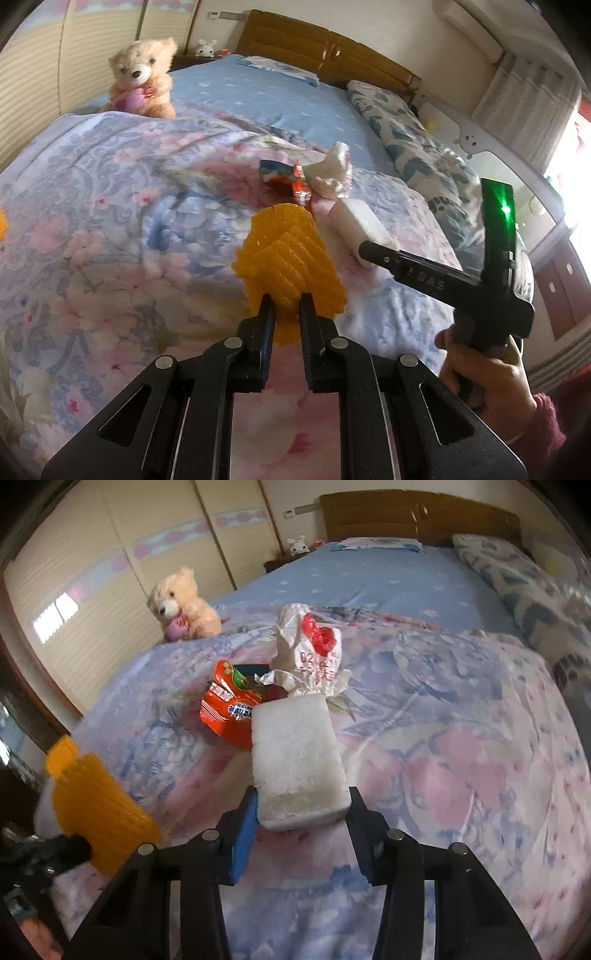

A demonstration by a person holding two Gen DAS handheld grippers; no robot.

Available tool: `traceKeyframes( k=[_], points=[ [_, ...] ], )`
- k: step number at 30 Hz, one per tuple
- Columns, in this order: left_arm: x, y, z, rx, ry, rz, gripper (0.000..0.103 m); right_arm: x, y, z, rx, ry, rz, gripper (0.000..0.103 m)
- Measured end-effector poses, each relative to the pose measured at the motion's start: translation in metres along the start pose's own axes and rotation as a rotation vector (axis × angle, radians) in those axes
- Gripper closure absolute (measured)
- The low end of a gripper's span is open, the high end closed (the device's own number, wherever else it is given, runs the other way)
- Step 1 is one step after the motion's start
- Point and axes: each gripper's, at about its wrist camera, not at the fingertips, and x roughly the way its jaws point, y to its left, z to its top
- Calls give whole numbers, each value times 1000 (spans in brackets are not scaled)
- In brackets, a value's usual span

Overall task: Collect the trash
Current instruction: 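Carry the orange foam net and white foam block over the bin with both tools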

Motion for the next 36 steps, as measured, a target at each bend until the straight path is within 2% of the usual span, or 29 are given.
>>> traceKeyframes(
  k=[10,24,36],
  points=[
    [8,-64,-11,107,24,-86,91,-82,-44,-39,120,-92,37,57],
    [18,-162,-38,284,65,-189,91,-171,-102,-100,241,-177,-50,57],
    [18,-219,-51,388,75,-233,91,-216,-131,-129,300,-232,-103,57]
  ],
)
